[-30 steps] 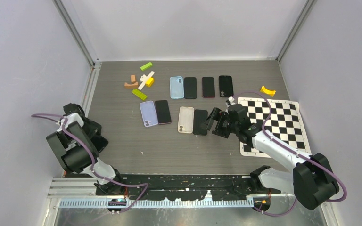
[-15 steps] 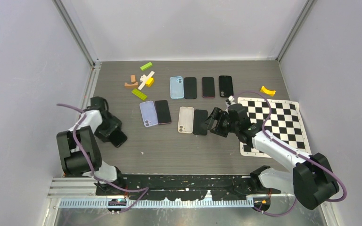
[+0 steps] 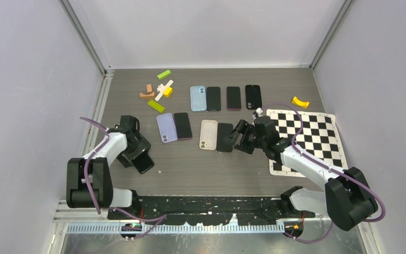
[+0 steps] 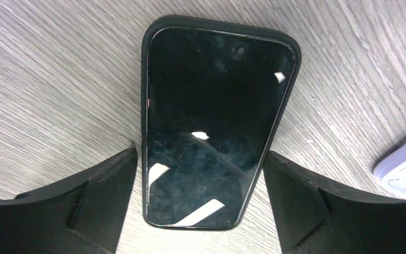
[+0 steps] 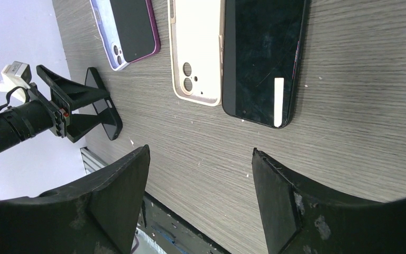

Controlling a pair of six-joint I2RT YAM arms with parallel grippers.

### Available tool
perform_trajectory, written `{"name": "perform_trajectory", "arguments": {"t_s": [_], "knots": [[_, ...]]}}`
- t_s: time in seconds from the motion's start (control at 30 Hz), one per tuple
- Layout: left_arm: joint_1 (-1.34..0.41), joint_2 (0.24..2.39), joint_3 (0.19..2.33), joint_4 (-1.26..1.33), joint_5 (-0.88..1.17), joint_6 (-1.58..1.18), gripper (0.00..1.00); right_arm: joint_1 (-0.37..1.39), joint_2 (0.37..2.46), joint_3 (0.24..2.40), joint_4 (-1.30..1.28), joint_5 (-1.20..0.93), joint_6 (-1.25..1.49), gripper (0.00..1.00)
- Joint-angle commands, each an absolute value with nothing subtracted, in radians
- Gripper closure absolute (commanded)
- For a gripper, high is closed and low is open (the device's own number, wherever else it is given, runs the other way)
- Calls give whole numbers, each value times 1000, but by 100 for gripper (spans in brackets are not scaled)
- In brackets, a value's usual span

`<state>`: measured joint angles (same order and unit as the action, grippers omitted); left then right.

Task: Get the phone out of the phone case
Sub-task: Pick up the phone at the center of the board.

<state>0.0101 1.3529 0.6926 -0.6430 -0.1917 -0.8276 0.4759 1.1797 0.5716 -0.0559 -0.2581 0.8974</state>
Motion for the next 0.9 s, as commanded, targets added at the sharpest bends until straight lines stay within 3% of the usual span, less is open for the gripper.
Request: {"name": "perform_trajectory", "arguments": {"t_s": [0.0,0.3,0.47,0.57,0.7,0.87], "knots": [[9,1392,747,-662,-262,-760,1,474,1191,579,-5,-266,923,24],[9,1467,721,-584,-236,-755,2,474,1218,595,24,-300,919,24],[9,1443,709,-560,-187,-765,34,474,1228,588,26,-306,928,24],[9,1380,661,-495,-97,-773,49,475,1234,580,61,-329,941,30],[-66,1307,624,-488,-17,-791,54,497,1267,580,143,-350,962,39],[-154,1212,603,-489,29,-806,56,624,1348,611,242,-283,963,41]]}}
